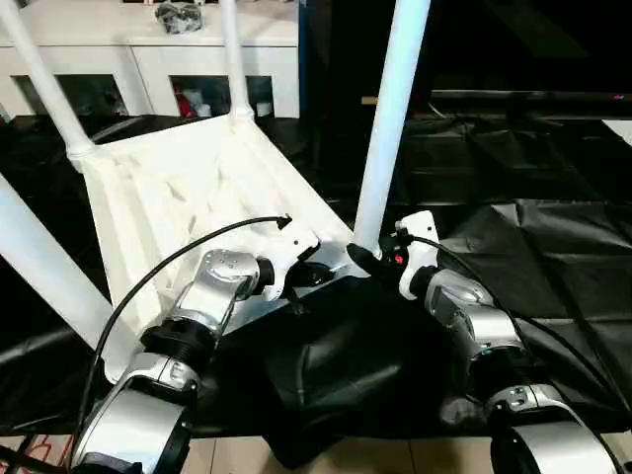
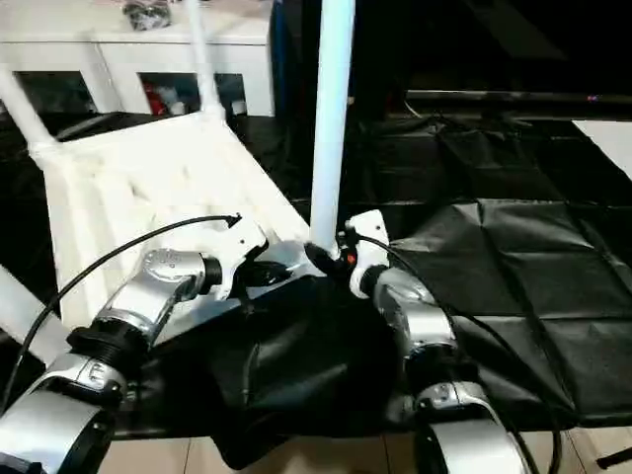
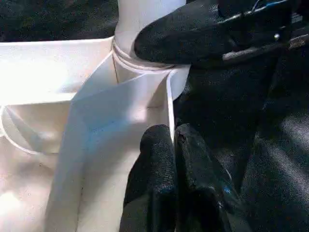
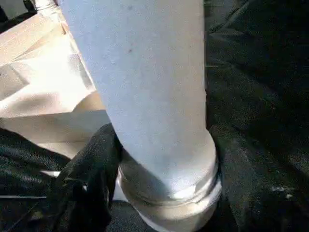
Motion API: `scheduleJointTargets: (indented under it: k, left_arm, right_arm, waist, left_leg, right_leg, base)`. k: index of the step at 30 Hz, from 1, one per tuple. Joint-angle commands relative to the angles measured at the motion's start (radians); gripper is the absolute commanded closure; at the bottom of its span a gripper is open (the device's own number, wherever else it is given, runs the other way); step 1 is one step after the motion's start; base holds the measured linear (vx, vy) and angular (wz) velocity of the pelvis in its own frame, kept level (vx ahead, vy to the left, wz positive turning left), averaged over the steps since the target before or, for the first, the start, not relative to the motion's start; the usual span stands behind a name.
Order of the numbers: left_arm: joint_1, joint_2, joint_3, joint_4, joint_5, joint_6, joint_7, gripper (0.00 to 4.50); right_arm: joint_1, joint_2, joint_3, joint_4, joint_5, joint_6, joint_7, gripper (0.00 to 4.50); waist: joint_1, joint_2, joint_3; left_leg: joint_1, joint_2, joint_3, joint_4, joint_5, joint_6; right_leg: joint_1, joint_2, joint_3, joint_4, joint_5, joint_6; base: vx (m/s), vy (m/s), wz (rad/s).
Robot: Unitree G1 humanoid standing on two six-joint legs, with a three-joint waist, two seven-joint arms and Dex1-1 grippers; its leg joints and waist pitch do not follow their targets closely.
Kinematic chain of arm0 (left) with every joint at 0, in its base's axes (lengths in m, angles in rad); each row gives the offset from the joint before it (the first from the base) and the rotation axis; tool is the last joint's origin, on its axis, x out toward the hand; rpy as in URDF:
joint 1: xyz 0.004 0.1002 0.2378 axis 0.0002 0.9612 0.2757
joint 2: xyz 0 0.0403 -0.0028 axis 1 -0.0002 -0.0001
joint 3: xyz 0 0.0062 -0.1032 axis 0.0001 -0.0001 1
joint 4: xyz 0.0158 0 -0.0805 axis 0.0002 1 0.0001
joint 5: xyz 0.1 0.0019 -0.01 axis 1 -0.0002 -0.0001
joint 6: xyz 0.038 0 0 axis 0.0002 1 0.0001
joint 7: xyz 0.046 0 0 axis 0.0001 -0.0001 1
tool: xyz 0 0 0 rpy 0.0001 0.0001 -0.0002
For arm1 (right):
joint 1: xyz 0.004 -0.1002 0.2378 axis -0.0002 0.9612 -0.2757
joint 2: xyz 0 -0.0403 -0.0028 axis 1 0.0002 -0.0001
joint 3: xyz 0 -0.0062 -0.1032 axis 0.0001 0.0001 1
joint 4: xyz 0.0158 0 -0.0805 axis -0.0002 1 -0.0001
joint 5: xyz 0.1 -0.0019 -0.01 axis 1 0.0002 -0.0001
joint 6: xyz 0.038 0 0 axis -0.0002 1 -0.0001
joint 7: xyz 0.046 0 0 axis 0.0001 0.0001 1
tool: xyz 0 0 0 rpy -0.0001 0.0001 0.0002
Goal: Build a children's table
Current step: Rotate leg to tighten
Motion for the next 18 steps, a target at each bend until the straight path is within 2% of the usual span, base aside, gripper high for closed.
scheduleJointTargets:
  k: [1, 3, 5, 6, 7, 8, 11, 14, 16, 17, 18]
  left_arm:
    - [-0.002, -0.046, -0.070, -0.054, -0.042, -0.035, -0.122, 4.50]
    - [0.000, -0.030, -0.069, -0.061, -0.047, -0.038, -0.150, 4.50]
    - [0.002, -0.019, -0.069, -0.065, -0.052, -0.039, -0.173, 4.50]
    - [0.002, -0.015, -0.069, -0.066, -0.053, -0.040, -0.180, 4.50]
    - [0.004, -0.004, -0.070, -0.071, -0.056, -0.047, -0.204, 4.50]
    - [0.006, 0.000, -0.071, -0.074, -0.058, -0.050, -0.214, 4.50]
    - [0.009, 0.015, -0.071, -0.080, -0.061, -0.047, -0.236, 4.50]
    - [0.009, 0.044, -0.073, -0.075, -0.062, -0.054, -0.280, 4.50]
    - [0.009, 0.049, -0.073, -0.074, -0.061, -0.056, -0.286, 4.50]
    - [0.008, 0.055, -0.072, -0.071, -0.060, -0.058, -0.296, 4.50]
    - [0.007, 0.061, -0.072, -0.070, -0.060, -0.059, -0.307, 4.50]
  right_arm:
    - [0.014, 0.010, 0.076, 0.051, -0.037, 0.009, 0.065, 1.02]
    - [0.014, -0.016, 0.089, 0.048, -0.040, -0.026, 0.114, 1.02]
    - [0.015, -0.034, 0.093, 0.040, -0.032, -0.051, 0.156, 1.02]
    - [0.016, -0.039, 0.093, 0.036, -0.027, -0.055, 0.172, 1.02]
    - [0.022, -0.056, 0.094, 0.018, -0.016, -0.063, 0.221, 1.02]
    - [0.025, -0.064, 0.094, 0.009, -0.012, -0.064, 0.243, 1.02]
    - [0.044, -0.095, 0.109, -0.030, -0.006, -0.053, 0.341, 1.02]
    - [0.092, -0.163, 0.146, -0.116, 0.031, -0.015, 0.532, 1.02]
    - [0.101, -0.174, 0.152, -0.133, 0.039, -0.006, 0.561, 1.02]
    - [0.113, -0.188, 0.161, -0.158, 0.054, 0.016, 0.604, 1.02]
    - [0.125, -0.200, 0.169, -0.183, 0.069, 0.042, 0.645, 1.29]
  waist:
    - [0.007, 0.001, -0.053]
    - [0.018, 0.003, -0.056]
    - [0.026, 0.003, -0.058]
    - [0.027, 0.002, -0.057]
    - [0.028, -0.005, -0.056]
    - [0.033, -0.001, -0.056]
    - [0.043, -0.002, -0.057]
    - [0.059, -0.006, -0.055]
    - [0.062, -0.005, -0.056]
    - [0.065, -0.008, -0.054]
    - [0.067, -0.010, -0.054]
  left_leg:
    - [-0.004, 0.001, 0.009, -0.064, -0.229, 0.046]
    - [0.003, 0.003, 0.013, -0.060, -0.211, 0.052]
    - [-0.003, 0.002, 0.013, -0.059, -0.174, 0.068]
    - [-0.003, 0.002, 0.013, -0.058, -0.174, 0.070]
    - [-0.004, 0.002, 0.014, -0.058, -0.176, 0.076]
    - [-0.004, 0.003, 0.014, -0.057, -0.177, 0.082]
    - [-0.004, 0.006, 0.016, -0.055, -0.162, 0.092]
    - [-0.001, 0.006, 0.017, -0.056, -0.171, 0.096]
    - [-0.001, 0.008, 0.016, -0.056, -0.171, 0.097]
    - [-0.001, 0.007, 0.016, -0.058, -0.177, 0.091]
    - [-0.002, 0.006, 0.016, -0.057, -0.178, 0.091]
  right_leg:
    - [0.050, -0.040, 0.032, -0.071, -0.196, -0.242]
    - [0.047, -0.039, 0.035, -0.067, -0.147, -0.258]
    - [0.052, -0.036, 0.033, -0.055, -0.062, -0.275]
    - [0.053, -0.036, 0.032, -0.055, -0.058, -0.277]
    - [0.055, -0.036, 0.032, -0.056, -0.063, -0.277]
    - [0.057, -0.038, 0.031, -0.056, -0.074, -0.276]
    - [0.055, -0.038, 0.032, -0.053, -0.070, -0.276]
    - [0.055, -0.036, 0.032, -0.057, -0.094, -0.265]
    - [0.053, -0.039, 0.033, -0.055, -0.096, -0.265]
    - [0.054, -0.037, 0.032, -0.058, -0.118, -0.258]
    - [0.055, -0.038, 0.033, -0.058, -0.124, -0.255]
  base:
    - [0.000, 0.000, 0.00]
    - [0.000, 0.000, 0.00]
    - [0.000, 0.000, 0.00]
    - [0.000, 0.000, 0.00]
    - [0.000, 0.000, 0.00]
    - [0.000, 0.000, 0.00]
    - [0.000, 0.000, 0.00]
    - [0.000, 0.000, 0.00]
    - [0.000, 0.000, 0.00]
    - [0.000, 0.000, 0.00]
    - [0.000, 0.000, 0.00]
